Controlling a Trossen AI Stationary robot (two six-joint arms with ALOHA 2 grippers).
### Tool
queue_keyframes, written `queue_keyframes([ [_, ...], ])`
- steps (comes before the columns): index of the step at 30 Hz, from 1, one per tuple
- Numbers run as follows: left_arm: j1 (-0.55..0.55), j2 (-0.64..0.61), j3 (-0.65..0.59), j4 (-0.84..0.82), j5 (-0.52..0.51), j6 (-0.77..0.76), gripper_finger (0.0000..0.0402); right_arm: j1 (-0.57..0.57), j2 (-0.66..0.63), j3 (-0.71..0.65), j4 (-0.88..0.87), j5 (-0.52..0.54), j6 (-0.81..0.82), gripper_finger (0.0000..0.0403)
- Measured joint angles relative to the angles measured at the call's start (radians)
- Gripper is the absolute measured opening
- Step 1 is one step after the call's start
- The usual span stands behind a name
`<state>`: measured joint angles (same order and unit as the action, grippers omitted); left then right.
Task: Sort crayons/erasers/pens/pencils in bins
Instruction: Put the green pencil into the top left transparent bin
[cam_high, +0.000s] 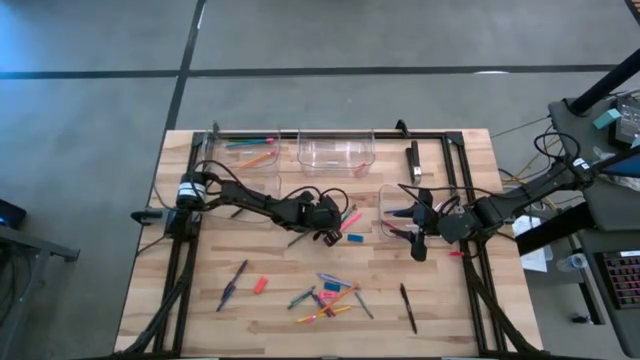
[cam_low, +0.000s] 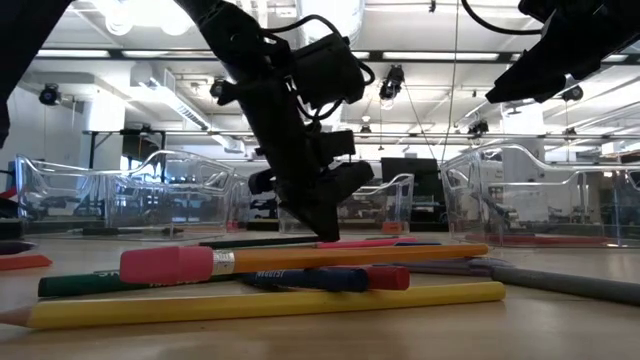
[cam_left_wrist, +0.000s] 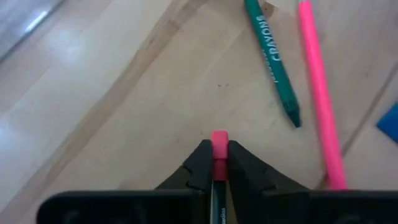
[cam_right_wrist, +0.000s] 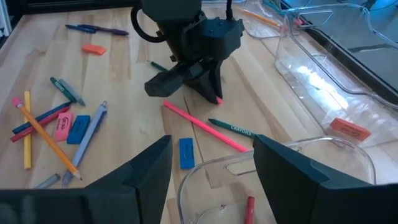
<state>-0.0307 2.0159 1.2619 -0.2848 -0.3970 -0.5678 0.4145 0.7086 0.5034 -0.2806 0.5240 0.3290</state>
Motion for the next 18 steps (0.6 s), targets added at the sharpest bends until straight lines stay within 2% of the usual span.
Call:
queue_keyframes([
  [18, -0.013, -0.181, 0.001, 0.002, -0.006, 0.002, 0.0015, 0.000, 0.000, 0.000, 0.000, 0.000, 0.000, 0.0215],
])
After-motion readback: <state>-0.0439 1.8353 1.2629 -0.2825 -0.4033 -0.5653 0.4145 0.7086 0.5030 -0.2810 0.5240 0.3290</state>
